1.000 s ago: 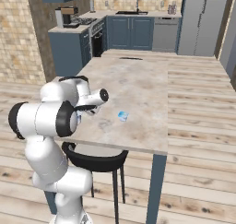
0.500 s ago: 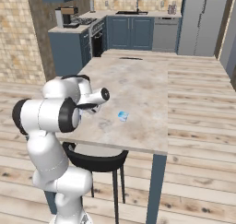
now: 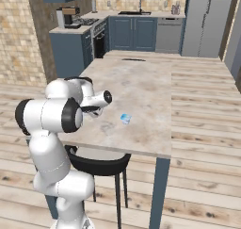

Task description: Stack the yogurt containers by placing the smaller containers on top of the larger containers.

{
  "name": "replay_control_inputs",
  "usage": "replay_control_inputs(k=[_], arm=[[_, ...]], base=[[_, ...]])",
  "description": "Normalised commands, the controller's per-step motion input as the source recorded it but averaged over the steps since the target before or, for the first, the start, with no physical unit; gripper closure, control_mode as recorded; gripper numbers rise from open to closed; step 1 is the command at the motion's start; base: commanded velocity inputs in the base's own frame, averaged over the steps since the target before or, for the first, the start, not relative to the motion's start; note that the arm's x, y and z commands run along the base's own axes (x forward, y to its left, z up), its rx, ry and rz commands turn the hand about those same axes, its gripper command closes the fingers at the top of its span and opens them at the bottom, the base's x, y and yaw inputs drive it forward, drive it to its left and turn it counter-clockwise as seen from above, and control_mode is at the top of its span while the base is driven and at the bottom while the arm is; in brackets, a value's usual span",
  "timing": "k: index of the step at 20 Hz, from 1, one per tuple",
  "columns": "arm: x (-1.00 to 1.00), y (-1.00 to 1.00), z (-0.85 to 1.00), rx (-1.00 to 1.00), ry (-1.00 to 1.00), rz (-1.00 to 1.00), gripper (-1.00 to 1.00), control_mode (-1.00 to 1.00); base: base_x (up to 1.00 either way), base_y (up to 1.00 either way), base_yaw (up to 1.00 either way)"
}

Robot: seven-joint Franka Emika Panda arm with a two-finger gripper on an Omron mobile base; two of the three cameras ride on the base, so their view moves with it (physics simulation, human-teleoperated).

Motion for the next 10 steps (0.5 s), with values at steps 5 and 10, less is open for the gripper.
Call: replay_control_inputs(k=[5,10], arm=[[0.09,0.01,-0.15,0.0,0.0,0.01,1.0,-1.0],[0.05,0.0,-0.17,0.0,0.0,0.01,1.0,-1.0]], base=[[0.0,0.0,0.0],[0.0,0.0,0.0]])
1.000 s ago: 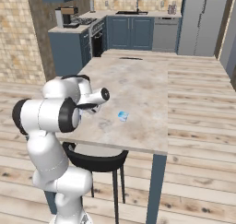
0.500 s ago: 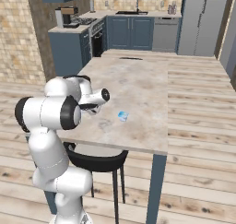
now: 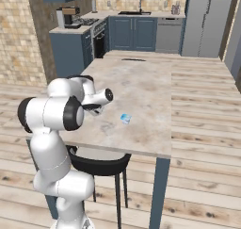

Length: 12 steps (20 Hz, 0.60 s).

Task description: Stack the yogurt containers by placing the smaller containers on top of the larger containers.

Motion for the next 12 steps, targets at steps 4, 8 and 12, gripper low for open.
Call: replay_control_inputs(k=[4,8,12], arm=[[0.0,0.01,-0.13,0.0,0.0,0.0,1.0,-1.0],[0.0,0.06,-0.04,0.0,0.0,0.0,-1.0,-1.0],[-0.12,0.0,0.0,0.0,0.0,0.0,-1.0,-1.0]], base=[[0.0,0.0,0.0],[0.0,0.0,0.0],[0.0,0.0,0.0]])
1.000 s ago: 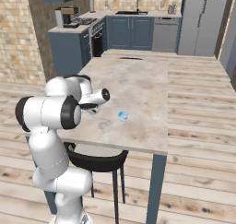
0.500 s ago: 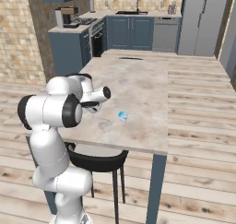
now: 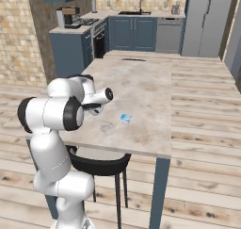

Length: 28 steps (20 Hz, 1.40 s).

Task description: Stack the yogurt containers by placing the smaller containers on top of the larger containers.

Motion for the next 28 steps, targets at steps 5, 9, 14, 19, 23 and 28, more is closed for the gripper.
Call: replay_control_inputs(k=[5,9,14,19,23,28], arm=[[-0.31,0.0,0.0,0.0,0.0,0.0,-1.0,-1.0],[-0.38,-0.02,0.06,0.0,-0.01,0.0,-1.0,-1.0],[-0.21,-0.2,0.47,0.02,-0.03,0.0,-1.0,-1.0],[-0.03,-0.36,0.69,0.06,0.01,-0.01,-1.0,-1.0],[-0.13,-0.5,0.5,0.01,0.13,-0.07,-1.0,-1.0],[-0.23,-0.55,0.21,0.0,0.3,-0.2,-1.0,-1.0]], base=[[0.0,0.0,0.0],[0.0,0.0,0.0],[0.0,0.0,0.0],[0.0,0.0,0.0],[0.0,0.0,0.0],[0.0,0.0,0.0]])
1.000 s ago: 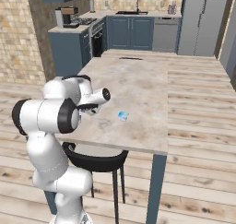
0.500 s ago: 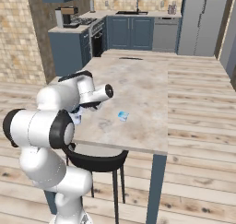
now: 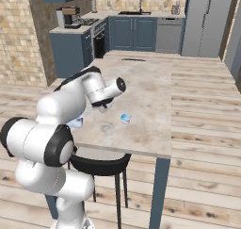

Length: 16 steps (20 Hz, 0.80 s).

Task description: Stack the yogurt containers by placing the smaller containers on top of the larger containers.

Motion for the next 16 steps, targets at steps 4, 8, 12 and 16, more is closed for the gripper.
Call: replay_control_inputs(k=[4,8,12,16], arm=[[-0.13,-0.49,0.11,0.0,0.35,-0.25,-1.0,-1.0],[-0.12,-0.51,0.03,0.0,0.3,-0.24,-1.0,-1.0],[-0.02,-0.42,-0.01,-0.03,0.19,-0.14,-1.0,-1.0],[0.0,-0.46,-0.12,-0.04,0.11,-0.06,-1.0,-1.0]], base=[[0.0,0.0,0.0],[0.0,0.0,0.0],[0.0,0.0,0.0],[0.0,0.0,0.0]])
